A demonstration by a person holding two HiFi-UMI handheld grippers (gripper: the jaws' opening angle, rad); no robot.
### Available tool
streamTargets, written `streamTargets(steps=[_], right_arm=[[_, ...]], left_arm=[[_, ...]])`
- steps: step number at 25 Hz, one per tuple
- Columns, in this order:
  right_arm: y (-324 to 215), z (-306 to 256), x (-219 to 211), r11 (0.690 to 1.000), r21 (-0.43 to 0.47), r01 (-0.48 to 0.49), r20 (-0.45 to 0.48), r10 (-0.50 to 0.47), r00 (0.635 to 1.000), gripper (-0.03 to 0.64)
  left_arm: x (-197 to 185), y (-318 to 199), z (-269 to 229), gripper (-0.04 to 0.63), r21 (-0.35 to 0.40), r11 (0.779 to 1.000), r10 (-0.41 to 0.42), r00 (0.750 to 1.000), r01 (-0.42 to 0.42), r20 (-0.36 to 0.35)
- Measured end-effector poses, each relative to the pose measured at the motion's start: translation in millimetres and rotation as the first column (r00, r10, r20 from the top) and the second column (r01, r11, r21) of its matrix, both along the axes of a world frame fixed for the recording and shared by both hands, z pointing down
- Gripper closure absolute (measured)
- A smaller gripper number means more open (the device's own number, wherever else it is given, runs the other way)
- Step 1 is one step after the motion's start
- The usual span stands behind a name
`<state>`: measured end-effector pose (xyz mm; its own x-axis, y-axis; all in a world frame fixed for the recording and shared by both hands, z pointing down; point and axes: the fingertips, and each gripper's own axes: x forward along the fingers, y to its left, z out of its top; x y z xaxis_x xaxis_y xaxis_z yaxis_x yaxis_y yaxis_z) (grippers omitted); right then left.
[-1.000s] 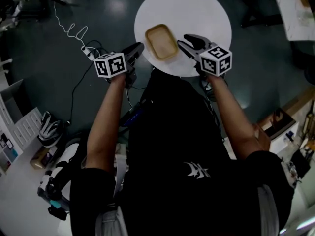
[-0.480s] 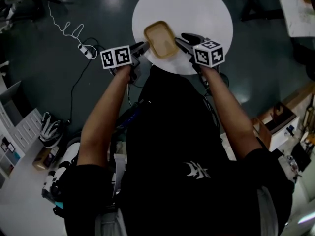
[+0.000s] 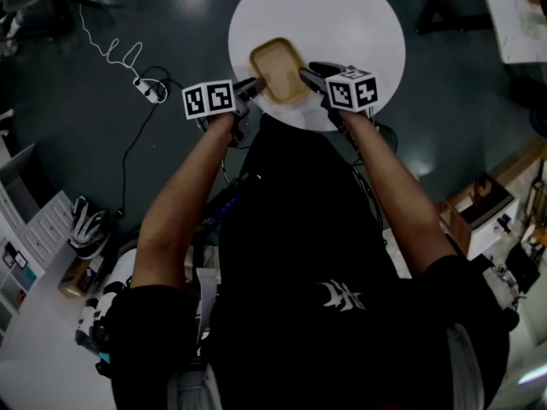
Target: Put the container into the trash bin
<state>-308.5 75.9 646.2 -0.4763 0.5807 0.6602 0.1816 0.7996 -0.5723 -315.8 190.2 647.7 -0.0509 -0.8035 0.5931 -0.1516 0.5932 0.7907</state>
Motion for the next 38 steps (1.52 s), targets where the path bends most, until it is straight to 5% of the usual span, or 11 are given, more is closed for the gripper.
streamTargets(steps=[12,29,38], right_arm=[[-1.4,9.6,-0.3,0.997,0.067,-0.043,-0.036,0.045,0.998,0.546],[0.7,0.6,-1.0,0.995,0.043,-0.085,-0.03,0.086,0.996,0.566],[-8.5,-21.7,-13.7,0.986,0.037,-0.166,0.013,0.165,0.986,0.568]], left_arm=[[5.9,-3.9,5.6,0.492,-0.009,0.999,0.045,0.999,-0.045,-0.017],[-5.2,-6.1,-6.9,0.565,0.028,0.996,0.09,0.996,-0.09,0.004],[-33.5,-18.0,-27.9,0.571,0.048,0.983,0.173,0.982,-0.177,0.075]])
